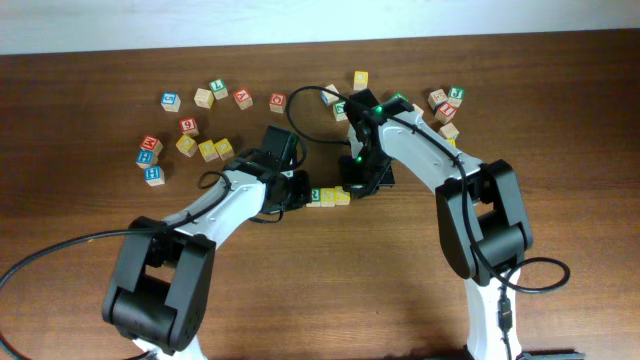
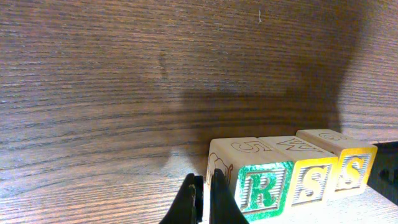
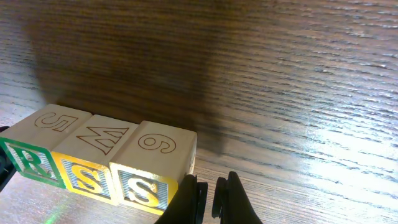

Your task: Spell out RSS

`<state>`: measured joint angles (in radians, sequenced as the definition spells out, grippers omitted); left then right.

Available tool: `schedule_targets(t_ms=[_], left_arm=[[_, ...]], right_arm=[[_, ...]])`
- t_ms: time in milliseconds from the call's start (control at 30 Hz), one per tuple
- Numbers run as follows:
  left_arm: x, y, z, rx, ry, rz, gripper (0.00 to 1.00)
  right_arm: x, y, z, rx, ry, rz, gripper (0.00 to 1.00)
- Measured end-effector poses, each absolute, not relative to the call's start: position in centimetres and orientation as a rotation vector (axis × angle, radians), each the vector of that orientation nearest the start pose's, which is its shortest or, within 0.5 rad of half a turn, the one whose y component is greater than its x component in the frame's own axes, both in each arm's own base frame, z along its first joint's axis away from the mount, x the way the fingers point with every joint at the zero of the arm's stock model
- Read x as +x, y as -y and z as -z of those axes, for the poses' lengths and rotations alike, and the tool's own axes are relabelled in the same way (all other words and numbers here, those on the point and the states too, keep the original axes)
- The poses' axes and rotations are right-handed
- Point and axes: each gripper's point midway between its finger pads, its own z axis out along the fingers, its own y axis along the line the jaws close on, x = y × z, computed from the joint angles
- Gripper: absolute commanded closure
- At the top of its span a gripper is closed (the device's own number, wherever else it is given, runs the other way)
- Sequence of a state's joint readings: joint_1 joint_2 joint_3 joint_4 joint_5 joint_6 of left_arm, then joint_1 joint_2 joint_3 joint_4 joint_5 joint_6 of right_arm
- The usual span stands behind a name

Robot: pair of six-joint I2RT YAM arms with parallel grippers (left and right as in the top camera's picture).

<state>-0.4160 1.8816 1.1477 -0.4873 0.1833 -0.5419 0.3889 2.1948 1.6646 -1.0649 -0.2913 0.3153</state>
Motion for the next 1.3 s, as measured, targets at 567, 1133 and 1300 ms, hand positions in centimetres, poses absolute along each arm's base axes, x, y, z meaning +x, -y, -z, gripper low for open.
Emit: schedule_targets(t_ms=[567, 1133, 1300], left_arm=[[35.2, 17.1, -1.1, -0.181, -2.918, 0.332, 1.00], [35.1, 12.9, -5.9, -0.313, -2.867, 0.305, 1.00], [34.7, 12.8, -5.8, -0.317, -2.885, 0.296, 1.00]], right_arm=[[35.9, -19.9, -2.3, -0.114, -3.251, -0.404, 0.96], [41.7, -21.6, -6.6, -0.148, -3.028, -0.433, 0.96], [41.5, -22.3, -5.4, -0.158, -3.017, -0.402, 0.96]])
